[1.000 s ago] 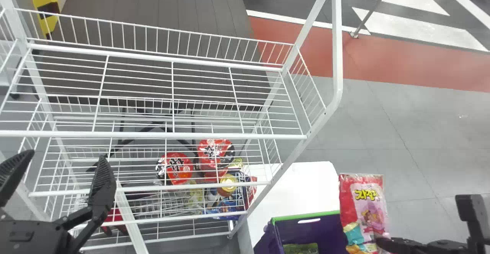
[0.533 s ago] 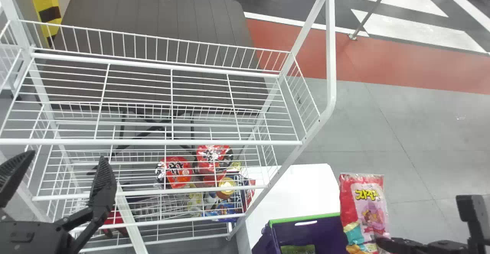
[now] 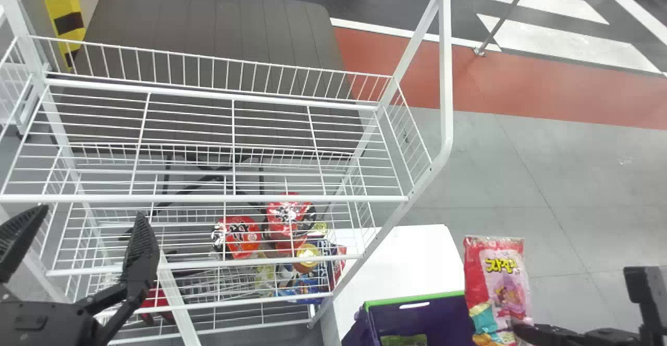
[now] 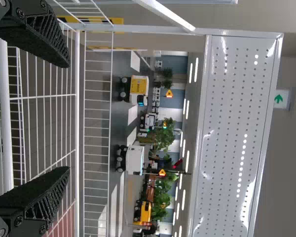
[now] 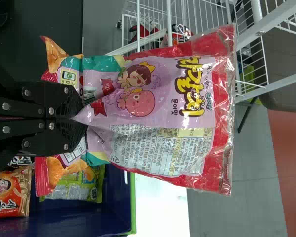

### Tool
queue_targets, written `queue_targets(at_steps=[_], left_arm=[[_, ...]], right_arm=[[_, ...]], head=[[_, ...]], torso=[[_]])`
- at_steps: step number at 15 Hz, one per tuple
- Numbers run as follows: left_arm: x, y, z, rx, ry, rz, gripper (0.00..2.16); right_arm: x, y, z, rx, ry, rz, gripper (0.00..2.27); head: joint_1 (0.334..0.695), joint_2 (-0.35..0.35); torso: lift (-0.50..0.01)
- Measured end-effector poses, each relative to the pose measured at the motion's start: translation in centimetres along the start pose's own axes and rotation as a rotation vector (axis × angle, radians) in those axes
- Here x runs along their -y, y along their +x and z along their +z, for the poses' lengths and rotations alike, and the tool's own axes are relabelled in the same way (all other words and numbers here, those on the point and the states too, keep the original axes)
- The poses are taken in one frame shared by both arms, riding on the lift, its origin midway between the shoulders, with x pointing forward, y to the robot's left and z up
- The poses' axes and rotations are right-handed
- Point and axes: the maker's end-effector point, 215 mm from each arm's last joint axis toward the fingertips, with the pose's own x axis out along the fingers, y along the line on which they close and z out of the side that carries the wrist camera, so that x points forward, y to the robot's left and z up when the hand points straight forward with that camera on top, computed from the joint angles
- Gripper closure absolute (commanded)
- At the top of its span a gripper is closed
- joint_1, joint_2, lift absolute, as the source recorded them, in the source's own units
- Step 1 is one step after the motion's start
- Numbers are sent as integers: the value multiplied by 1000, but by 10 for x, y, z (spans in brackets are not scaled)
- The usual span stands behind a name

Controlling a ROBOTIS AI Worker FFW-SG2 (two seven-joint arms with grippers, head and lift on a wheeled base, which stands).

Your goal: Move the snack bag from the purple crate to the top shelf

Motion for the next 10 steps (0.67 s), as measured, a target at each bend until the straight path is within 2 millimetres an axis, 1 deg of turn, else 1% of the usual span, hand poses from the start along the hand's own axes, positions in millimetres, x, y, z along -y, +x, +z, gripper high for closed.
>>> queue_targets(at_steps=[1,3,6,8,10], left_arm=[[0,0,0,0,0,0,66],[0,0,0,0,0,0,66],[0,0,-2,-4,1,1,66],[-1,0,-4,-6,1,1,66],[-1,0,-5,-8,3,3,66]], right_arm=[[-1,0,-1,-1,11,4,1663],[-2,-1,-5,-3,50,12,1663],[-8,-9,1,21,80,22,1663],[-17,-21,14,68,71,19,1663],[-38,-38,39,146,43,25,1663]], head=[[695,-350],[695,-350],[695,-350],[695,-350],[695,-350]], torso=[[-1],[-1],[-1],[-1],[-1]])
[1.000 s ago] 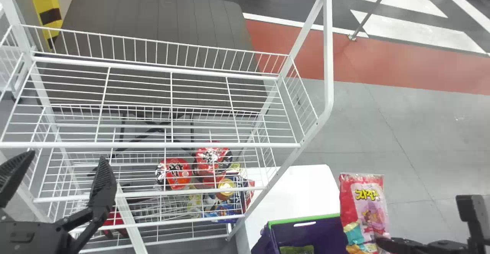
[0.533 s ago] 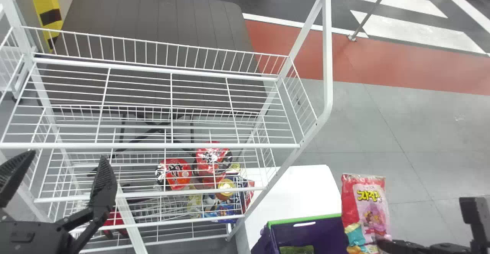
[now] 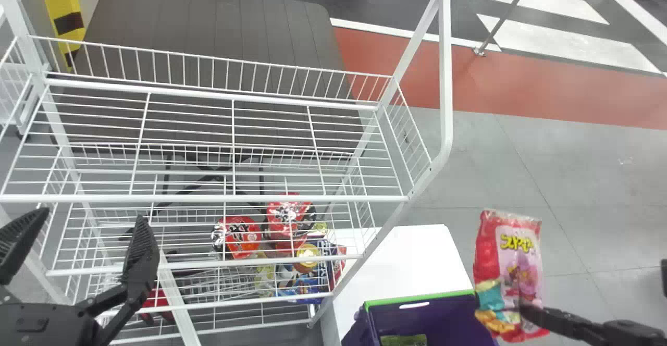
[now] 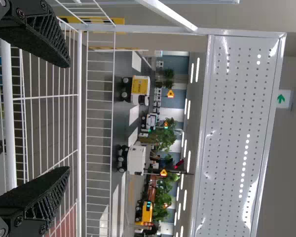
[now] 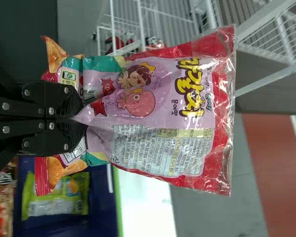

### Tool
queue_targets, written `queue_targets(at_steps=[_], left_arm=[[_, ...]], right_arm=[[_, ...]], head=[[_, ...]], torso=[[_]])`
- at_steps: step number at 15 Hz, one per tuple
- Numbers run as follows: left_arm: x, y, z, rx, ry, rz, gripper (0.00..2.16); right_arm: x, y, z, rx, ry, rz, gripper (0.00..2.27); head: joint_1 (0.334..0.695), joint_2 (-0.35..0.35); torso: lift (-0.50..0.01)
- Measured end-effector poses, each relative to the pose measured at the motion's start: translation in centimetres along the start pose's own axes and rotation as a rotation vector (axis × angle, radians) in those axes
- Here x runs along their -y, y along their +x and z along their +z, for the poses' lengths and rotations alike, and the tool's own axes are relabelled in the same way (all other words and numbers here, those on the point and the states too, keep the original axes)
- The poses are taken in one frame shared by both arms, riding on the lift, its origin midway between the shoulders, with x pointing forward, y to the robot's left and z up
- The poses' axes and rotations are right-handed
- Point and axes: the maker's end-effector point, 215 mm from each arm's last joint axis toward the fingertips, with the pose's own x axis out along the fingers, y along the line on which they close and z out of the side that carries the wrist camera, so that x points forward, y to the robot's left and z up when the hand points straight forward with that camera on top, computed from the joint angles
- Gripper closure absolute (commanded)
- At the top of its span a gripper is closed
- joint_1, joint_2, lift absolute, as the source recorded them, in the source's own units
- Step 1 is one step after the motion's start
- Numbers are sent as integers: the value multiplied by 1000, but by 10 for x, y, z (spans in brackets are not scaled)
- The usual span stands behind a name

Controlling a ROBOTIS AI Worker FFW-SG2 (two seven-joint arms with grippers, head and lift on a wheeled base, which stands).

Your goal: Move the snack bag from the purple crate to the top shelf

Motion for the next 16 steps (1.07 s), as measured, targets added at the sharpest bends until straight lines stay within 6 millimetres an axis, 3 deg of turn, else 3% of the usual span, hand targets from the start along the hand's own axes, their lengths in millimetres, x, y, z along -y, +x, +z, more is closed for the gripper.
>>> queue_targets(at_steps=[4,7,10,12,16], left_arm=[[1,-2,-1,-3,-1,-1,66],[5,-2,-1,-2,-4,-7,70],[6,-3,-2,-5,-4,-8,70],[6,-4,-2,-5,-5,-9,70],[6,-8,-2,-5,-8,-9,73]], right_arm=[[-63,-23,35,86,92,42,1663],[-113,-28,55,114,165,95,1663],[-169,-29,98,185,51,164,1663],[-204,-23,120,216,-27,208,1663],[-267,12,134,198,-138,238,1663]], head=[[695,-350],[695,-350],[695,-350],[695,-350],[695,-294]], torso=[[-1],[-1],[-1],[-1],[-1]])
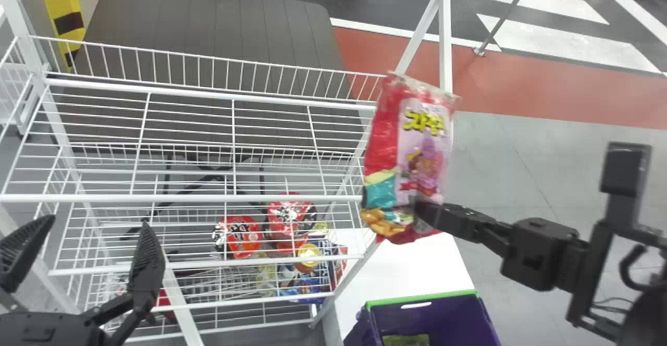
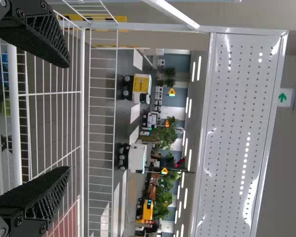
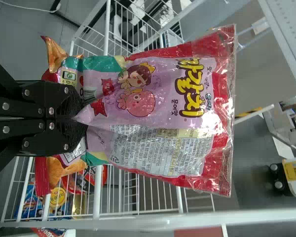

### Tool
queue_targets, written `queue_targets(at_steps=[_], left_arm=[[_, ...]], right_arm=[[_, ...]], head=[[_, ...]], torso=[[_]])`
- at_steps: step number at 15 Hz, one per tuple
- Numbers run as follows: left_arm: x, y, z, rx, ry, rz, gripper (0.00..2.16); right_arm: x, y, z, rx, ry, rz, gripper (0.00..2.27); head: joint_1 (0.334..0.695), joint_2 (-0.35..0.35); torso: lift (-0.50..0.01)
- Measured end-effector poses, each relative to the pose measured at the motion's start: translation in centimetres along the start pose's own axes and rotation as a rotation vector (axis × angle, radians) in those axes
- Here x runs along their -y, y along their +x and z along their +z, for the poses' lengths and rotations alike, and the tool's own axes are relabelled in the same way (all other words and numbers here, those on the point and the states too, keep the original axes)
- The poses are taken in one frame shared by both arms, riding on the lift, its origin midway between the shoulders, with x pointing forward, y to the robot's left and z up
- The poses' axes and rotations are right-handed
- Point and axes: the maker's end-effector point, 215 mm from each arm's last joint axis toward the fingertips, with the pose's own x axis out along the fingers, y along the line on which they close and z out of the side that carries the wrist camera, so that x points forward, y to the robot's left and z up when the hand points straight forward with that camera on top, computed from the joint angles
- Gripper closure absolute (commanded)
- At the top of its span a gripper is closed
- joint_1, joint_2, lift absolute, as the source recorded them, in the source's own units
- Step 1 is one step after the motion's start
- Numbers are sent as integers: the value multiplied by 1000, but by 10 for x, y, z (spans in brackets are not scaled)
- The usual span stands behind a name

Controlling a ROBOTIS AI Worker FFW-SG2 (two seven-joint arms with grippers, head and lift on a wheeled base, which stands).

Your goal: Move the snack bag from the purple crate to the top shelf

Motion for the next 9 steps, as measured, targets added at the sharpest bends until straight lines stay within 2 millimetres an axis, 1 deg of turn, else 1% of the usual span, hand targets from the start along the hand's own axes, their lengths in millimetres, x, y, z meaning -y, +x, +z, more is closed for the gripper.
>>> queue_targets(at_steps=[1,2,5,6,8,9], left_arm=[[0,-1,0,0,0,-1,73],[0,-2,-1,-1,1,-1,73],[3,-4,-3,-1,-2,-6,73],[5,-5,-4,0,-3,-9,73],[7,-5,-4,1,-4,-13,80],[8,-5,-4,2,-3,-15,83]], right_arm=[[-11,12,2,-7,-23,4,1663],[-23,26,7,-12,-55,-2,1663],[-62,64,27,7,-134,-11,1663],[-75,76,32,13,-146,-11,1663],[-90,96,36,2,-175,-20,1663],[-95,108,33,-16,-191,-31,1663]], head=[[695,-266],[695,-217],[695,-149],[695,-109],[695,-74],[695,-63]], torso=[[-1],[-1],[-1],[-1],[-1],[-1]])
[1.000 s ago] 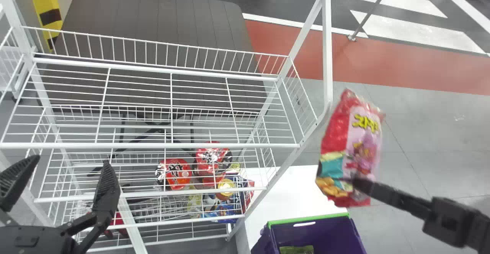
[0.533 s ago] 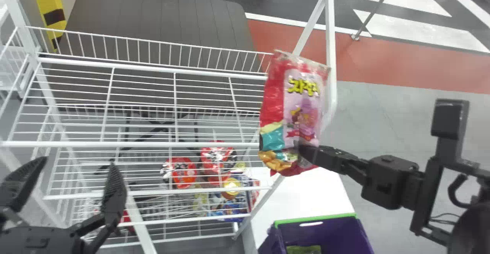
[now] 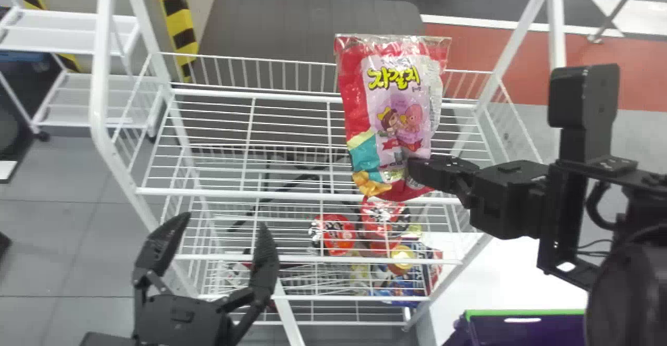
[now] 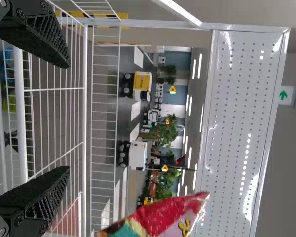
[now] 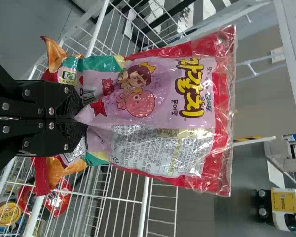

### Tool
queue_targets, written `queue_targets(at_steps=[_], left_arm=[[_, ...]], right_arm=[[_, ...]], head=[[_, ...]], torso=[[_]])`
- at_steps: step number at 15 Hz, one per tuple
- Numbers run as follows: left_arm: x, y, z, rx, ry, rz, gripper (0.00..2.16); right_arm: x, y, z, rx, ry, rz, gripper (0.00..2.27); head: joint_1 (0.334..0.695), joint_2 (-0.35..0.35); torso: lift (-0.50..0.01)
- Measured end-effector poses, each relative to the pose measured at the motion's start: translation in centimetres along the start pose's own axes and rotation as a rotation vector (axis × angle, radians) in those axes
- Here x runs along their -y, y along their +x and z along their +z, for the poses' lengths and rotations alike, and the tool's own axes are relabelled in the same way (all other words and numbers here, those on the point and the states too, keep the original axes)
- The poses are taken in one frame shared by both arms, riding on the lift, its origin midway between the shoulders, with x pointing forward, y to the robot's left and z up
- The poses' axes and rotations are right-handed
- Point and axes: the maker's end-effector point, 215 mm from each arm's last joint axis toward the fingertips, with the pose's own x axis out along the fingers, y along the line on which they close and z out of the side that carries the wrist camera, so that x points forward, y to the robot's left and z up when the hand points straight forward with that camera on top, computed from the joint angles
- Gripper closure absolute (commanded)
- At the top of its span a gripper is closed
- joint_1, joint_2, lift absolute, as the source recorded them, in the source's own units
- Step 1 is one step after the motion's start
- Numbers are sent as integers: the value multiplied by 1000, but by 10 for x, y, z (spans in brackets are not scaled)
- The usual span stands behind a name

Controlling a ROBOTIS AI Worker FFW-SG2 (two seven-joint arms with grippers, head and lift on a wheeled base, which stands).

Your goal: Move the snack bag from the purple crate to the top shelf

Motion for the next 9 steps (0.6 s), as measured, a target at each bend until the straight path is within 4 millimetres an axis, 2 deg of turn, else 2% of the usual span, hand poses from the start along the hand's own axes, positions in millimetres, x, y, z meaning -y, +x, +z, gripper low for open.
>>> queue_targets(at_steps=[5,9], left_arm=[[1,-1,-3,0,2,-3,83],[0,-2,-4,11,2,-4,83]], right_arm=[[-14,57,-33,-135,-54,-53,1663],[-16,96,-45,-199,-101,-92,1686]], head=[[695,-11],[695,18]], torso=[[-1],[-1]])
